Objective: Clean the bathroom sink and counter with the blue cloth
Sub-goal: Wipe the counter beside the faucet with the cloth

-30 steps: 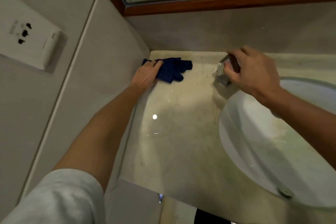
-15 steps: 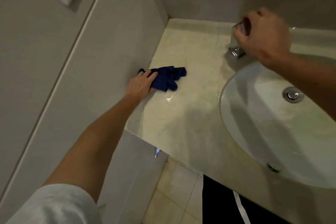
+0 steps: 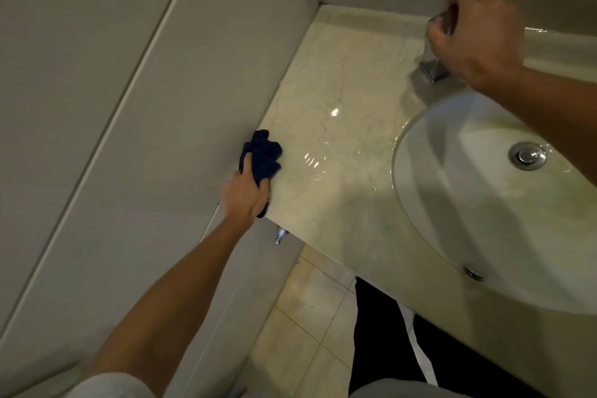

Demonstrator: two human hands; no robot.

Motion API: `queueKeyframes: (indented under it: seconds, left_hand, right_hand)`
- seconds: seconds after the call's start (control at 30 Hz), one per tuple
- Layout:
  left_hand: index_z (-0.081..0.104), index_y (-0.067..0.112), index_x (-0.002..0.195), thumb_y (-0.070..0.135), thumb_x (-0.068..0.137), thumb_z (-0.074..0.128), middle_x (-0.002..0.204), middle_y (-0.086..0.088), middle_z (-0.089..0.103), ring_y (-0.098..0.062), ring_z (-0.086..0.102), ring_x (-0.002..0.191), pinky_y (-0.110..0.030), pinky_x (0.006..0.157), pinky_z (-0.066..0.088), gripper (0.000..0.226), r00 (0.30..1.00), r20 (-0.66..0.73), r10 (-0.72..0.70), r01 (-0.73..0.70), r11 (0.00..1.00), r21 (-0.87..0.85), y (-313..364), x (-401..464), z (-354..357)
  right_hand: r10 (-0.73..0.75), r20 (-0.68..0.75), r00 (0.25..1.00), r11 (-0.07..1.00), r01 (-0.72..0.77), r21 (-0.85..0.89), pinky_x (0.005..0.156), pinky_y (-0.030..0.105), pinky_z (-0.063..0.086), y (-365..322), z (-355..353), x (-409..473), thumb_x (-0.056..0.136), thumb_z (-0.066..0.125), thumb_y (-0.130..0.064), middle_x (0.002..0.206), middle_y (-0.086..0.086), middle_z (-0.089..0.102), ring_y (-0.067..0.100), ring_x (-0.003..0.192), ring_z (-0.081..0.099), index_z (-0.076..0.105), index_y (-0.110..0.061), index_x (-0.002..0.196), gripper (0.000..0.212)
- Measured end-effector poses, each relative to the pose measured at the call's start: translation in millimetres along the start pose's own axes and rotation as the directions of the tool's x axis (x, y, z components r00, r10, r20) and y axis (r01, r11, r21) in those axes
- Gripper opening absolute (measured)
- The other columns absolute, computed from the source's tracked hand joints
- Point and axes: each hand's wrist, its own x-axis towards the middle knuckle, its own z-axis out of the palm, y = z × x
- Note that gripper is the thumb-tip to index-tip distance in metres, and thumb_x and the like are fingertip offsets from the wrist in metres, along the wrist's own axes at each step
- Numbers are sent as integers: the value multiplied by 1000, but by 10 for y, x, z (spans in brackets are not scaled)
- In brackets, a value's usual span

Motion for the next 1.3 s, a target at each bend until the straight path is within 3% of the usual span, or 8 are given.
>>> queueKeyframes:
  seconds: [0.13, 0.3, 0.43, 0.57, 0.67, 0.9, 1.13, 1.3]
  left_hand:
    - [27, 18, 157, 30, 99, 48, 95, -14, 66, -25, 54, 71, -33, 63, 39, 63, 997, 13, -71, 72, 993, -90, 463, -388, 35]
    - [25, 25, 154, 29, 96, 48, 105, -11, 63, -34, 65, 81, -38, 68, 51, 63, 994, 100, -42, 59, 983, -174, 1288, -878, 128]
    - [27, 23, 155, 29, 100, 51, 114, -12, 62, -37, 66, 87, -34, 67, 38, 61, 990, 133, 55, -23, 973, -231, 2141, -1258, 142]
    - [38, 18, 149, 29, 101, 51, 109, -16, 66, -37, 66, 84, -38, 68, 48, 51, 964, 103, 244, -182, 894, -409, 2760, -1366, 135]
    - [50, 9, 136, 32, 97, 45, 96, -17, 70, -36, 66, 79, -40, 64, 52, 45, 935, 150, 321, -167, 773, -612, 2952, -1300, -13]
    - [44, 6, 135, 25, 96, 62, 113, -15, 69, -32, 65, 99, -29, 69, 41, 46, 952, 221, 212, 7, 707, -707, 2334, -810, -585]
    - [60, 11, 120, 33, 93, 58, 90, -2, 65, -21, 59, 77, -29, 65, 40, 35, 997, -75, -12, -15, 934, -358, 988, 311, -954]
    - [58, 4, 124, 31, 95, 58, 111, -17, 68, -34, 65, 95, -40, 74, 51, 40, 996, -51, -74, 66, 986, -156, 637, 1045, -570]
  right_hand:
    - [6, 21, 1000, 1000, -6, -4, 89, 53, 49, -16, -30, -8, 97, 42, -46, 124, 28, 54, 47, 108, 57, 57, -2, 125, 55]
    - [17, 39, 999, 1000, -17, 0, 92, 53, 48, -10, -54, -23, 97, 42, -47, 125, 27, 53, 47, 111, 55, 56, -3, 128, 55]
    - [27, 39, 999, 1000, -27, -8, 92, 52, 48, -22, -67, -29, 97, 41, -48, 125, 27, 54, 46, 112, 55, 57, -3, 127, 56]
    - [21, 30, 999, 1000, -21, 8, 91, 51, 47, -25, -70, -31, 97, 42, -46, 123, 27, 55, 46, 110, 56, 59, -4, 126, 54]
    - [19, 17, 1000, 999, -20, 27, 91, 49, 47, -16, -77, -23, 96, 44, -46, 121, 27, 56, 46, 108, 57, 61, -4, 125, 53]
    - [3, 44, 999, 1000, -4, 24, 91, 48, 48, -9, -95, -18, 98, 44, -45, 121, 28, 57, 45, 107, 58, 59, -2, 127, 54]
    - [39, 49, 998, 999, -40, 26, 85, 49, 49, -3, -64, 4, 95, 45, -47, 117, 24, 57, 46, 102, 58, 61, -6, 121, 51]
    - [31, 24, 999, 999, -32, 21, 83, 46, 48, 49, 18, 48, 95, 47, -44, 118, 23, 57, 44, 103, 58, 61, -8, 122, 47]
